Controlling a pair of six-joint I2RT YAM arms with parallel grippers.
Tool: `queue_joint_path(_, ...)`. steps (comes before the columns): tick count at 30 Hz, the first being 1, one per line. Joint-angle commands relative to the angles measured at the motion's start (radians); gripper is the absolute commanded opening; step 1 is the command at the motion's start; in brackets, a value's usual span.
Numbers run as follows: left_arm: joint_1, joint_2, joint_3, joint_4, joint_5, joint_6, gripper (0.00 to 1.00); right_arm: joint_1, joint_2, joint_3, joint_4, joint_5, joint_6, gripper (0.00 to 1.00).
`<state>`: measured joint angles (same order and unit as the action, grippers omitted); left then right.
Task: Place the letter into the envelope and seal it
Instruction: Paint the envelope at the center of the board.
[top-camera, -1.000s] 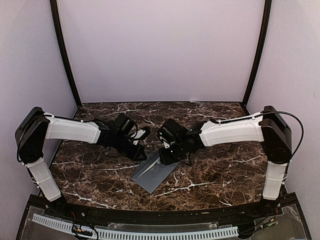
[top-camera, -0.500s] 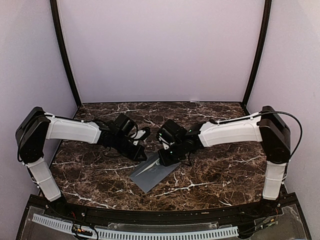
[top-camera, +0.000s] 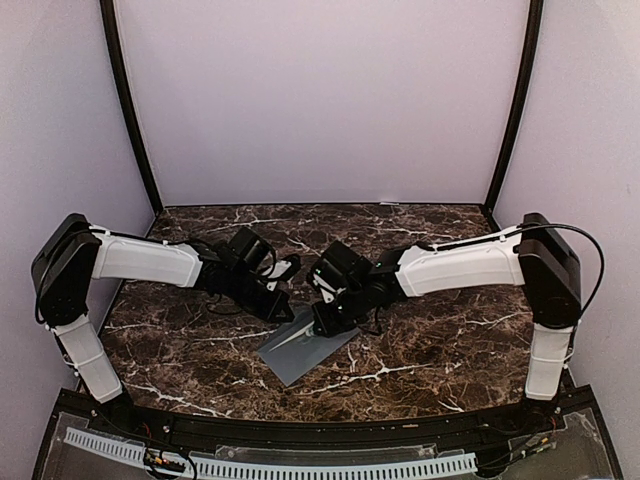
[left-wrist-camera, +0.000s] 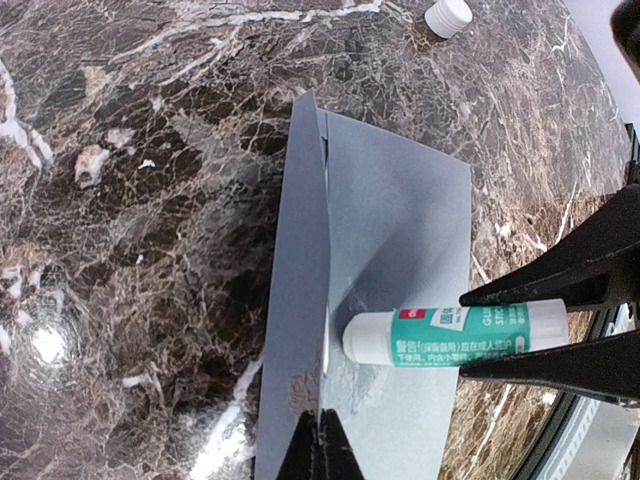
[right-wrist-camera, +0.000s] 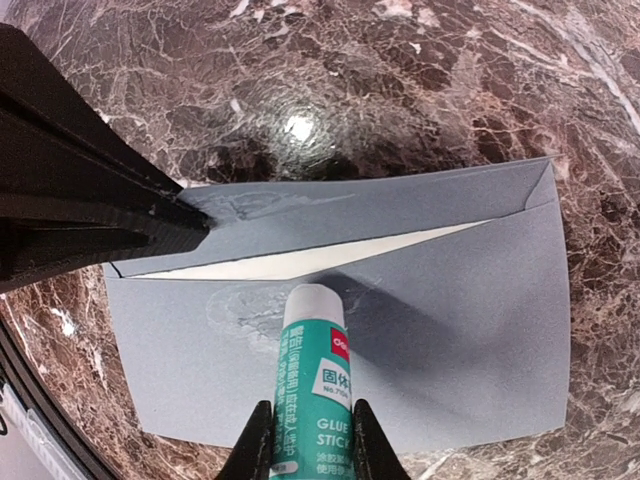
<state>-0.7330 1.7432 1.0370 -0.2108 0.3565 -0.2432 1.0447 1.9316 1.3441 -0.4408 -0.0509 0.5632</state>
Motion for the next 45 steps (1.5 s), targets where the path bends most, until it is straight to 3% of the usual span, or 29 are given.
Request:
queue_joint_path(1,0.003,0.006,0.013,-0.013,0.013,0.006,0.00,0.018,0.019,-0.005,0.048,-0.039,0.018,0.00)
queue_joint_path(24,0.004,0.012,0.014,-0.014,0.019,0.007,0.00,0.038,0.044,0.013,0.087,-0.076,0.033,0.00)
queue_joint_path(45,0.003,0.014,0.017,-0.021,0.013,0.011,0.00,0.001,0.027,0.015,-0.020,0.086,0.072,0.00)
